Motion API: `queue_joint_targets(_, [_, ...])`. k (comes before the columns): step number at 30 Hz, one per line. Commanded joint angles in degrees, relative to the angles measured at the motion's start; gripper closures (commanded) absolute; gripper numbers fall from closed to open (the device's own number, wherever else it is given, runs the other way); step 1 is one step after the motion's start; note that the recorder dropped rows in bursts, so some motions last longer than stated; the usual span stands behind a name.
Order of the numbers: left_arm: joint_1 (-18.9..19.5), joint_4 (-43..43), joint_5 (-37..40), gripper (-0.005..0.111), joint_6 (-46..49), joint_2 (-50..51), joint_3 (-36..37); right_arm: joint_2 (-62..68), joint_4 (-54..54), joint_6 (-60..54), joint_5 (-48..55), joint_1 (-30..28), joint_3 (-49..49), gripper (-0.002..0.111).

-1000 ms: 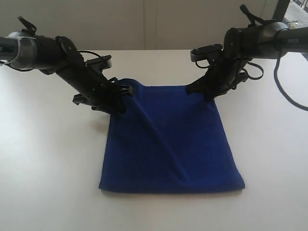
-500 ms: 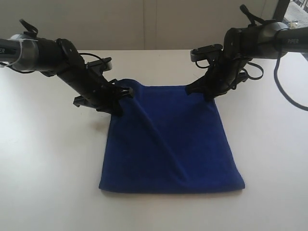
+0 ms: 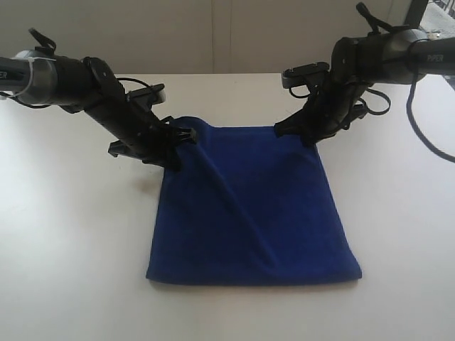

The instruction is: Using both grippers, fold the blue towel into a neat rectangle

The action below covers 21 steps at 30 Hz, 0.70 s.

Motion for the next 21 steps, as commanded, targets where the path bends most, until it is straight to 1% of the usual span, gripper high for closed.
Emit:
queue_joint_targets(1, [0.07, -0.38, 0.66, 0.107, -0.07, -0.49, -0.04, 1.28, -0.21, 0.23, 0.84, -0.64, -0.2, 0.108])
queue_joint_targets(8, [0.07, 2.59, 1.16, 0.107, -1.77, -2.43, -0.04, 2.46, -0.32, 0.23, 1.9, -0.64, -0.2, 0.108])
queue_joint_targets(13, [0.07, 7.94, 1.74, 0.107, -5.08, -3.23, -0.04, 2.43, -0.32, 0.23, 2.23, -0.64, -0.2, 0.108])
queue_joint_targets(14, [0.07, 7.94, 1.92, 0.107, -5.08, -3.23, -0.04, 2.43, -0.32, 0.23, 2.23, -0.64, -0.2, 0.108])
queue_joint_targets(15, [0.07, 6.1, 2.88, 0.107, -5.08, -3.23, -0.04, 2.43, -0.32, 0.23, 2.23, -0.64, -0.2, 0.108])
queue_joint_targets(17, [0.07, 3.31, 3.42, 0.107, -2.47, -3.23, -0.04, 2.43, -0.32, 0.23, 2.23, -0.64, -0.2, 0.108])
queue_joint_targets(20, [-0.69, 0.39, 3.0, 0.107, 6.41, -3.6, -0.04, 2.43, -0.32, 0.23, 1.99, -0.64, -0.2, 0.108])
queue_joint_targets(21, [-1.81, 0.4, 1.8, 0.107, 10.72, -3.86, -0.04, 2.43, -0.32, 0.23, 1.99, -0.64, -0.2, 0.108])
